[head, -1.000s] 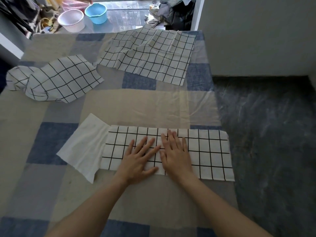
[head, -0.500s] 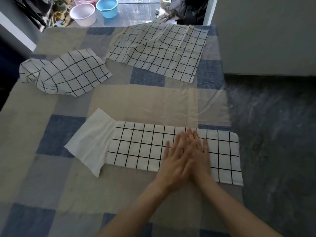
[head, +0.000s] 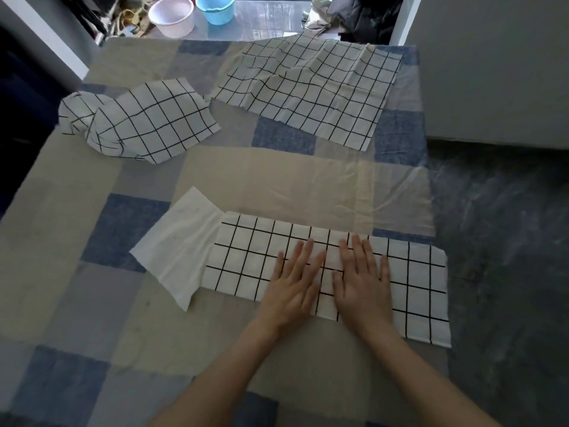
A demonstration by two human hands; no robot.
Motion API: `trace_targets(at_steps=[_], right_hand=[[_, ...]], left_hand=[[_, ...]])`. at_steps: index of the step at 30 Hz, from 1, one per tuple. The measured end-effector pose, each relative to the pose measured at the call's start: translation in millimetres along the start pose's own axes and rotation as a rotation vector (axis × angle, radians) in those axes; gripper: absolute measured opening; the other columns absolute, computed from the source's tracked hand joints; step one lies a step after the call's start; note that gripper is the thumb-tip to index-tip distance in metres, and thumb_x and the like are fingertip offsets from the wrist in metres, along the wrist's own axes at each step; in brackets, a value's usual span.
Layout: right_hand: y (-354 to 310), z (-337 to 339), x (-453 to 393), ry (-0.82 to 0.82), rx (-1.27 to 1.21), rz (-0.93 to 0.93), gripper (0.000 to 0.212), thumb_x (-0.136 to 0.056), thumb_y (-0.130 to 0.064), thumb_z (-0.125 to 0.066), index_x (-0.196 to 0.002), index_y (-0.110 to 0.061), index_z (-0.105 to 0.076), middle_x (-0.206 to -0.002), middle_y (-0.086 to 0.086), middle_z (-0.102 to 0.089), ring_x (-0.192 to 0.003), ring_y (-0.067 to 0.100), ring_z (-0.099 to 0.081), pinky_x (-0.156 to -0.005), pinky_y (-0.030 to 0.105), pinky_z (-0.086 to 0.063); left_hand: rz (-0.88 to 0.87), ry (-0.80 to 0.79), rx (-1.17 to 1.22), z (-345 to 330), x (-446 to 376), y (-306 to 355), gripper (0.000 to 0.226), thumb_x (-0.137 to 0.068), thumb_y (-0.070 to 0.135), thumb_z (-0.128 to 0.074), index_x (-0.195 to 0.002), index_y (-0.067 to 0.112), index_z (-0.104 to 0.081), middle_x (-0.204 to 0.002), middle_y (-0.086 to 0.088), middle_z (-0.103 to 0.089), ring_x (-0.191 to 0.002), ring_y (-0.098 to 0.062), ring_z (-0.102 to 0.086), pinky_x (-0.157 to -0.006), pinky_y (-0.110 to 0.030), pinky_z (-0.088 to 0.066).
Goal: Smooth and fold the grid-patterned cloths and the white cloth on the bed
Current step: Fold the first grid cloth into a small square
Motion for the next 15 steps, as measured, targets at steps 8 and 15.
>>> trace_targets(at_steps=[8,15], right_hand=[[-1,3,2,-0.006,-0.03,0.001,0.063,-0.095,-0.042,-0.028,-0.154,-0.028,-0.008,-0.162,-0.004,-0.003,-0.148,0.011,0.005,-0.12,0.046,-0.001],[20,7,7,-0.013,-0.036,-0.018,0.065,-0.093,-0.047,-0.023,-0.154,-0.03,-0.006,-0.162,-0.005,-0.001,-0.148,0.01,0.004,-0.12,0.044,-0.002]], left_hand=[[0.156,-0.065,-0.208,41,26,-103,0.054,-0.101,0.037,-0.018,-0.154,0.035,-0.008,-0.163,0.008,-0.003,-0.15,-0.015,0.0,-0.119,-0.048,-0.005],[0.208,-0.071,-0.207,49,28,-111,0.062,-0.095,0.054,-0.026,-0.153,0.041,-0.007,-0.162,0.01,0.006,-0.149,-0.016,0.011,-0.119,-0.048,0.004]])
Point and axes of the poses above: each hand's wrist, its own x-axis away from the middle knuckle, its own z-axis out of the back of the hand, y = z × x, the point moved 2 cm from there along -x, towards the middle knuckle
